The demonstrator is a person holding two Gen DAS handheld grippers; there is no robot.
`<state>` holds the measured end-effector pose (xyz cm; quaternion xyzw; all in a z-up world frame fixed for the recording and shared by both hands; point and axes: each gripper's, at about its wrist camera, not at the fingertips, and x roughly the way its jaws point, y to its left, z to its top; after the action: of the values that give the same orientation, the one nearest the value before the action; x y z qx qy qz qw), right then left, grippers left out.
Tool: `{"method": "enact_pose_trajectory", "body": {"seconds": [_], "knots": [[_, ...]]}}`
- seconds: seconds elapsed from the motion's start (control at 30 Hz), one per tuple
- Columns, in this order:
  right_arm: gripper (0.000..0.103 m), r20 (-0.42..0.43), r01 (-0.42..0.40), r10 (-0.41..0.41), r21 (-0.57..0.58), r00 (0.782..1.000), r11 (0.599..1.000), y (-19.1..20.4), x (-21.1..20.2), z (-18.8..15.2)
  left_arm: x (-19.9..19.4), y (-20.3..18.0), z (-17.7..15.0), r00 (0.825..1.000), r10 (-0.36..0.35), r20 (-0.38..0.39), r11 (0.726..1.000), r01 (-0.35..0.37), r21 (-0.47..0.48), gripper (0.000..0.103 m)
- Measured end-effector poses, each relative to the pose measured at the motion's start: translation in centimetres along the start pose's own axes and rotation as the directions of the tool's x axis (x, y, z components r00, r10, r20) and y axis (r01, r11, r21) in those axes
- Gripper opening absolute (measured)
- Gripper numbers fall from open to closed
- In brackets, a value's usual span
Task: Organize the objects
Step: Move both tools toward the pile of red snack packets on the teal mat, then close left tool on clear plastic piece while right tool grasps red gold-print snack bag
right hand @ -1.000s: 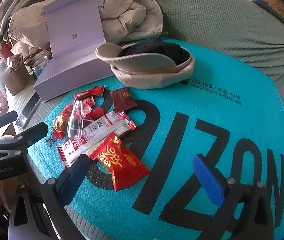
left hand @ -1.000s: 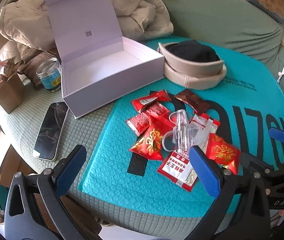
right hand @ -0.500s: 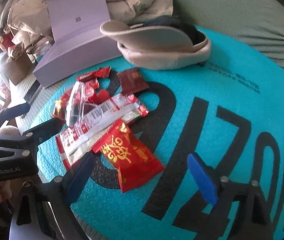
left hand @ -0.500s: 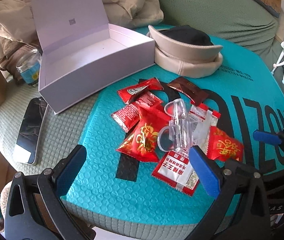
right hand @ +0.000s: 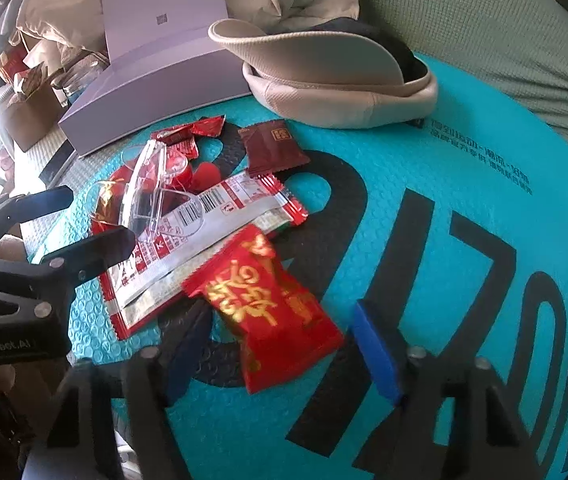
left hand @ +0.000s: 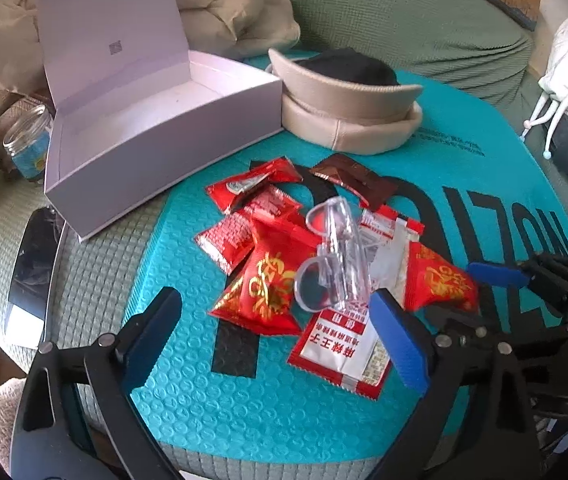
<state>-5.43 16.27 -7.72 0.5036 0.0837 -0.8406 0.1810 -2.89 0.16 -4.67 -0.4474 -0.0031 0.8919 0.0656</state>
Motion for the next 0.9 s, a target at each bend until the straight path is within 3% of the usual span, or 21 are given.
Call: {"method": "enact_pose_trajectory", "body": {"seconds": [0.03, 0.13, 0.4, 0.63, 0.8, 0.9], "knots": [[0.051, 0.005, 0.002, -0.002, -0.002, 1.000, 1.000, 0.0, -0.1, 0.0, -0.2, -0.1, 0.1, 1.000, -0.003, 0.010, 1.000, 0.003, 0.003, 0.094], [0.043, 0.014, -0.011, 0.011, -0.012, 1.000, 1.000, 0.0, -0.4, 0.0, -0.6, -0.5, 0.3, 0.999, -0.017, 0.035, 1.000, 0.017, 0.022, 0.093], [0.042, 0.043, -0.004, 0.005, -0.009, 0.999, 1.000, -0.5, -1.7, 0.1, -0.1, -1.9, 1.3, 0.998, -0.039, 0.042, 0.998, 0.037, 0.050, 0.085], [0.042, 0.057, 0.021, -0.023, 0.028, 0.998, 0.999, -1.9, -2.5, 0.0, 0.8, -2.8, 1.9, 0.999, -0.019, 0.049, 0.997, 0.016, 0.076, 0.058], [0.042, 0.075, 0.016, -0.019, 0.037, 0.997, 0.999, -2.2, -3.1, 0.1, 1.1, -3.1, 2.2, 0.998, -0.035, 0.046, 0.996, 0.031, 0.082, 0.046], [0.042, 0.079, 0.017, -0.019, 0.033, 0.997, 0.999, -2.1, -3.3, 0.0, 0.9, -3.1, 2.5, 0.998, -0.026, 0.059, 0.996, 0.021, 0.085, 0.027]]}}
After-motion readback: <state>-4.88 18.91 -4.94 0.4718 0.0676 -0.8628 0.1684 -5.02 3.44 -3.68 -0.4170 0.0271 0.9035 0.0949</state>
